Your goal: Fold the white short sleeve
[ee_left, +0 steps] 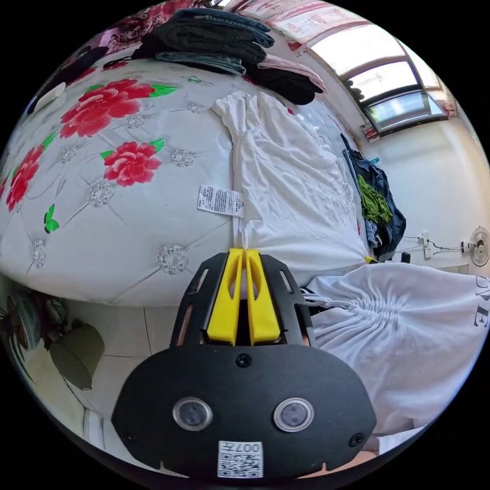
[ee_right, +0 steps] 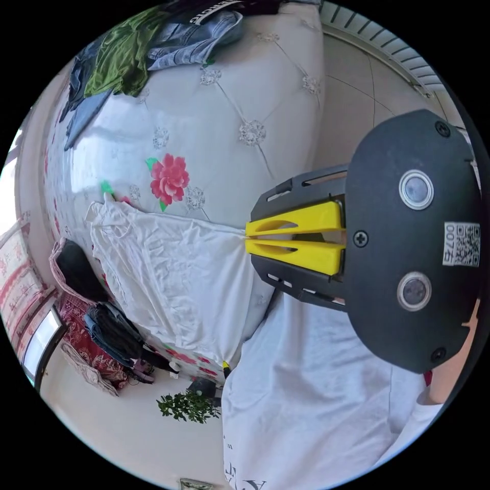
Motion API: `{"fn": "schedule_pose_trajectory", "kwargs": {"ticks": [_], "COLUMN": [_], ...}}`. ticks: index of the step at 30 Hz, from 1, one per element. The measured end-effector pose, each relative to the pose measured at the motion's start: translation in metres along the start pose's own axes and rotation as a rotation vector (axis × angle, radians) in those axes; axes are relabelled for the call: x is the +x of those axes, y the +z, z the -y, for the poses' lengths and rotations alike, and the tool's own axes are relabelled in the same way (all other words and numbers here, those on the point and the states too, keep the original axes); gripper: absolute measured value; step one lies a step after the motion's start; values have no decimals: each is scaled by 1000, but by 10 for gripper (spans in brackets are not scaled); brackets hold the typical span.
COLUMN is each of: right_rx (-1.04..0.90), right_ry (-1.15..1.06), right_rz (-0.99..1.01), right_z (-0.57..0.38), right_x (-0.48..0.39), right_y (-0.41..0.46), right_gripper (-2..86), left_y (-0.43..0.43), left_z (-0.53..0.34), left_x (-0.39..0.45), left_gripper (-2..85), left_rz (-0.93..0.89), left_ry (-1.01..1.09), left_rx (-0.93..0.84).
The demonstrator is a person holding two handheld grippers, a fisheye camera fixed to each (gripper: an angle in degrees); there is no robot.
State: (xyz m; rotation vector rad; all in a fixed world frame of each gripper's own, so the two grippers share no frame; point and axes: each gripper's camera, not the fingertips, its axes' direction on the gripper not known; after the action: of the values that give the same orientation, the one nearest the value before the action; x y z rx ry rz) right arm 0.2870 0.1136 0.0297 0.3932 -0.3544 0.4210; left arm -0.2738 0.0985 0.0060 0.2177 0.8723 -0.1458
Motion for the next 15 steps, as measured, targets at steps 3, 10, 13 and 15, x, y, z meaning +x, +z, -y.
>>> {"fn": "schedule_pose_trajectory", "kwargs": {"ticks": [3, 10, 13, 15], "right_rx": [-18, 30, 92, 116], "right_ry": [23, 8, -128, -220], "right_rz": [-26, -169, -181, -126], "right_z": [-8, -7, 37, 78], "right_x": [19, 53, 38, 21], "right_y": [20, 9, 6, 15], "right_gripper": [1, 18, 28, 36], "left_y": [0, -46, -64, -67], "left_z": [-1, 15, 48, 89], "left_x": [-11, -33, -38, -45], "left_gripper": [10, 73, 76, 80], "left_rz": [-26, 4, 13, -8], "left_ry": [-37, -97, -77, -86], "left_rx": [20, 105, 170, 209]}}
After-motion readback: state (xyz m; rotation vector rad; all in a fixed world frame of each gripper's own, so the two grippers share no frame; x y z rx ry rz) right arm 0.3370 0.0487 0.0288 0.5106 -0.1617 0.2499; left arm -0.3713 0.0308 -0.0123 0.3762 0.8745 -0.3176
